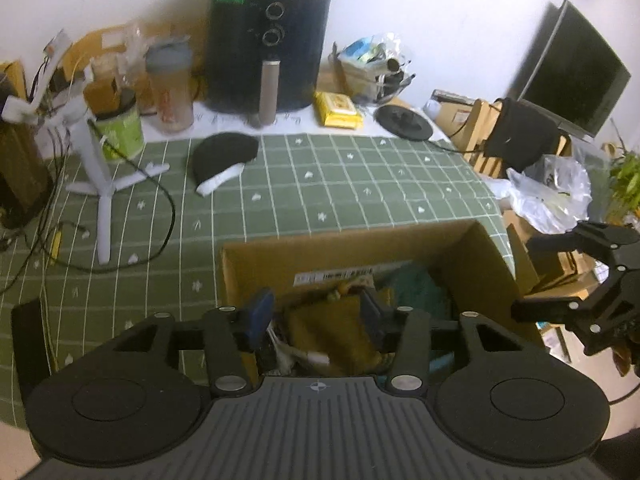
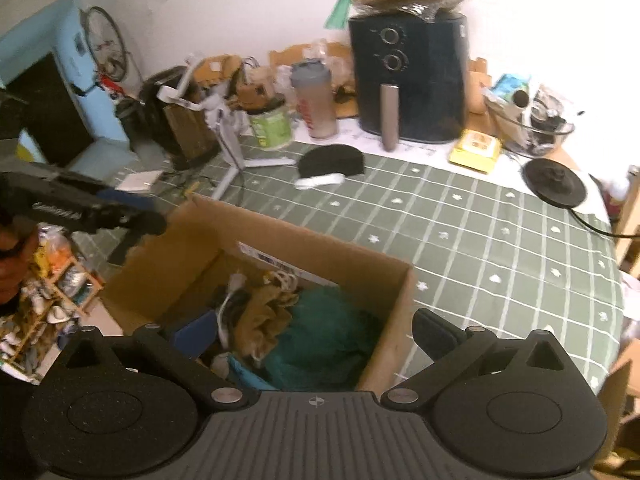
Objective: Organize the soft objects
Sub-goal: 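Lower the wipes pack and cable into the box and open both grippers, then withdraw both open tools from the box toward the black foam piece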
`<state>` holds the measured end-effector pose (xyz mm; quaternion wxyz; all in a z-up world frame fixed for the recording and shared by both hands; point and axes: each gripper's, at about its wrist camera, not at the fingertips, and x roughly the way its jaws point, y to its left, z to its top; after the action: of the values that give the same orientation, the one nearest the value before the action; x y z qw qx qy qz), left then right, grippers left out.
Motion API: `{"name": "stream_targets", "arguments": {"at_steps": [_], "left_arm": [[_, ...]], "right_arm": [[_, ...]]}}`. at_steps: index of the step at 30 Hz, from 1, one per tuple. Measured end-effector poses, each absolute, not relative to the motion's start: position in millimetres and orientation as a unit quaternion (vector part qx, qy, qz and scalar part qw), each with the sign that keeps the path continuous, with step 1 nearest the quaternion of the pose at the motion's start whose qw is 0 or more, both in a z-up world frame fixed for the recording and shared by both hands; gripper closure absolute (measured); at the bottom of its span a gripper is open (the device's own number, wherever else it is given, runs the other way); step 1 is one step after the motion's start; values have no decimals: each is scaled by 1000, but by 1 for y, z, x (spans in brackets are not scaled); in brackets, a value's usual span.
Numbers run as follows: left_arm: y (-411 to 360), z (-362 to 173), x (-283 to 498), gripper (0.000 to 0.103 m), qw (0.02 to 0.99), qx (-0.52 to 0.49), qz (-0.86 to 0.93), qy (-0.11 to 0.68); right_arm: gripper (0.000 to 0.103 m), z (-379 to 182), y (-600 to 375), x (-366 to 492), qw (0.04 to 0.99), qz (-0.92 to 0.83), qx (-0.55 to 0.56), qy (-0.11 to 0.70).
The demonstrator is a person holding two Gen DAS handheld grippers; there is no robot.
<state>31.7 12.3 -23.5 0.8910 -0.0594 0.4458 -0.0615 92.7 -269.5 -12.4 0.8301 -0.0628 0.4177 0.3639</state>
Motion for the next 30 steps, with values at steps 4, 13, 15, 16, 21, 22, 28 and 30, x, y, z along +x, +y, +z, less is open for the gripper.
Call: {"name": "stream_targets", "arguments": {"at_steps": [4,13,15,16,21,22,28,30], "left_arm": [[12,-29,25,56,884,-63,-49,461],[10,-35,18,55,875,-58,-36,480],[9,-35,18,55,874,-54,-33,482],[9,-35,18,55,873,-52,-32,483],[9,-36,19,54,870,-45,-27,490],[9,-37,20,53,870,-45,-26,490],[10,-35,24,36,878,-37,-15,478],[11,-33,26,36,879,-35,-14,475]], "right_arm": [[0,-14,-265,88,830,350,-81,426],[0,-18,-247,86,811,341,-113,461],[0,-20,-243,85,806,341,-124,468],[0,-22,-242,85,803,341,-130,472],[0,-26,-237,86,794,342,-149,480],[0,-26,-237,87,794,341,-150,481],[0,-26,-238,95,797,337,-147,480],[0,-27,-237,99,801,330,-146,478]]}}
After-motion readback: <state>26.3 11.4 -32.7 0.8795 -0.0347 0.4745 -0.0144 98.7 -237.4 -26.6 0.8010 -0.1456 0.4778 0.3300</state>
